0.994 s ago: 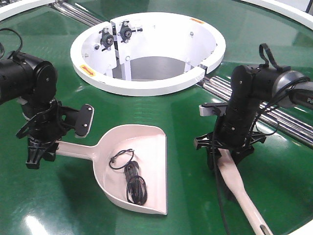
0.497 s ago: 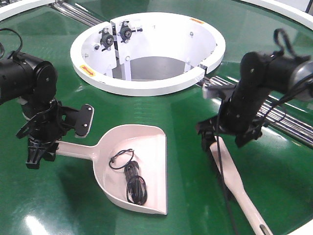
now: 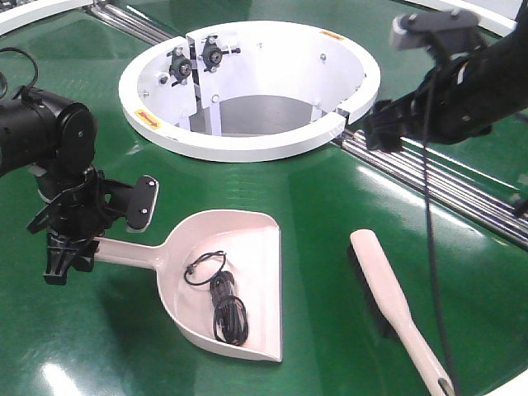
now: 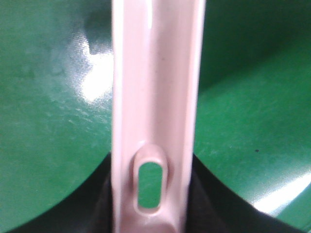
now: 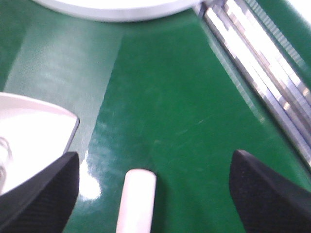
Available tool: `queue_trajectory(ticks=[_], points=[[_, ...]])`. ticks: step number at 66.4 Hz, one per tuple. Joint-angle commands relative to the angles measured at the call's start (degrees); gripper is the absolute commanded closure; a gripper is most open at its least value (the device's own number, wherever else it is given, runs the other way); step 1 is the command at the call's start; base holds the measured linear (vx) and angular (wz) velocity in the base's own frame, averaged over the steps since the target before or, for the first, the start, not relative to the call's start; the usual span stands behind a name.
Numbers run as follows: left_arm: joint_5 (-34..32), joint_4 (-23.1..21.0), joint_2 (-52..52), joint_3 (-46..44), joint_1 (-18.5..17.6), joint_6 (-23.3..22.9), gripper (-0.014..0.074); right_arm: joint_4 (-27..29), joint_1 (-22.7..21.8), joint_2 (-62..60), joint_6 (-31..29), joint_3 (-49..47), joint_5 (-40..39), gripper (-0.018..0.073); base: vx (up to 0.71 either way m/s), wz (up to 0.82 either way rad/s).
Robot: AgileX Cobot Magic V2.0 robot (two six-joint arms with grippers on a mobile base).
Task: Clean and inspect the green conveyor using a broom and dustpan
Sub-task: 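Lower the brush, open the right gripper and withdraw it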
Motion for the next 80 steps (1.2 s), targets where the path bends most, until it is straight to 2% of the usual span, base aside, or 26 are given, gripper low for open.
queue_trajectory(ticks=[1, 12, 28, 36, 47, 54, 61, 80], points=[[1.72, -1.38, -2.37, -1.32, -0.67, 0.37, 0.0619, -1.62, -0.05, -5.67, 0.00, 1.10, -5.70, -0.0017, 0.00, 0.00], [1.72, -1.38, -2.37, -1.32, -0.67, 0.37, 0.0619, -2.19, -0.05, -15.78, -0.57, 14.89, -18.06, -0.0017, 0.00, 0.00], [1.72, -1.38, -2.37, -1.32, -0.67, 0.37, 0.0619, -2.19, -0.05, -32.24, -0.40, 34.39, -30.34, -0.0015, 0.00, 0.00], [1.72, -1.38, -2.37, -1.32, -0.67, 0.37, 0.0619, -1.97, -0.05, -39.87, 1.23, 42.72, -35.99, 0.0020, 0.00, 0.00], [1.72, -1.38, -2.37, -1.32, -0.67, 0.37, 0.0619, -1.97, -0.05, -47.99, 3.90, 50.51, -39.28, 0.0170, 0.00, 0.00], [1.72, -1.38, -2.37, -1.32, -0.67, 0.37, 0.0619, -2.08, -0.05, -50.84, 3.99, 52.03, -39.25, 0.0349, 0.00, 0.00], [1.72, -1.38, -2.37, -1.32, -0.67, 0.37, 0.0619, -2.20, -0.05, -51.65, 3.99, 52.07, -39.45, 0.0574, 0.00, 0.00], [1.72, -1.38, -2.37, -1.32, -0.67, 0.37, 0.0619, -2.20, -0.05, -51.52, 3.99, 52.07, -40.62, 0.0569, 0.00, 0.00]])
